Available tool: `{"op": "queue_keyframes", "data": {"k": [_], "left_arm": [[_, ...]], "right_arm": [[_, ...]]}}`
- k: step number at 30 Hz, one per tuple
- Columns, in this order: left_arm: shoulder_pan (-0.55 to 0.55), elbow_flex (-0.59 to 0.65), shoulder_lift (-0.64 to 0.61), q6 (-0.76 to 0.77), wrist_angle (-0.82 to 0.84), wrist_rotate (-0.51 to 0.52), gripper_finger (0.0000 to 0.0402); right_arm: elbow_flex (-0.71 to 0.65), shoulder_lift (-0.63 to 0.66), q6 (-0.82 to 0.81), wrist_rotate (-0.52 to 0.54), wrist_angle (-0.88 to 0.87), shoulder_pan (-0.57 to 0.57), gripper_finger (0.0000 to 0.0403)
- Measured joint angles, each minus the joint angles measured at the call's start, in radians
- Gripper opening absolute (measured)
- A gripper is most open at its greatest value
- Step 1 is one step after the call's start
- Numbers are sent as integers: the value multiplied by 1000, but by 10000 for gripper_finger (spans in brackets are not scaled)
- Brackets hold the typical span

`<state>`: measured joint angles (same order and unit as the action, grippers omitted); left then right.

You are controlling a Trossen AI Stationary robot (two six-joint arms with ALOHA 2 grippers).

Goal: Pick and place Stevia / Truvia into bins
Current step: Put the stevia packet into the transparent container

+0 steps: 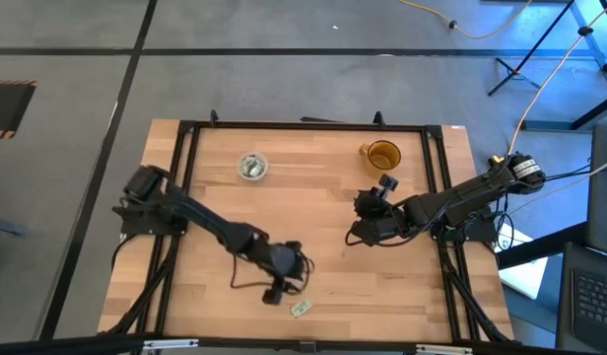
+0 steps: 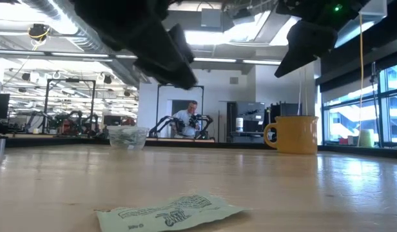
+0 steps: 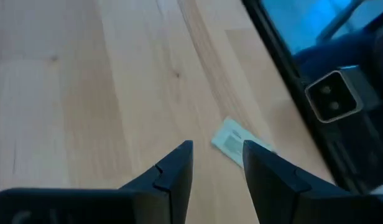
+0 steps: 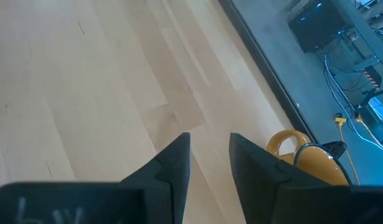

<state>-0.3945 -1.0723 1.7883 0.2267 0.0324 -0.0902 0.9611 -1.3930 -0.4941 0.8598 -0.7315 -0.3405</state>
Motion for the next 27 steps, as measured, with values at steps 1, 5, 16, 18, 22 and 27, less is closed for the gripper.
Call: {"op": "queue_keyframes", "data": {"k": [1,5,16,18,22,27], "left_arm": [[-11,-37,26,-17,31,23,134],[-38,-158,136,-66,154,106,134],[-72,-259,272,-101,166,75,134],[-72,-258,289,-96,167,66,134],[-72,-260,316,-90,145,65,134],[-72,-262,335,-74,145,68,134]], "right_arm": [[0,0,0,-1,0,0,115],[0,0,1,-36,-1,-1,115],[0,0,3,-59,-5,-3,115],[0,0,3,-59,-6,-3,115],[0,0,4,-59,-6,-3,115],[0,0,5,-59,-6,-3,115]]}}
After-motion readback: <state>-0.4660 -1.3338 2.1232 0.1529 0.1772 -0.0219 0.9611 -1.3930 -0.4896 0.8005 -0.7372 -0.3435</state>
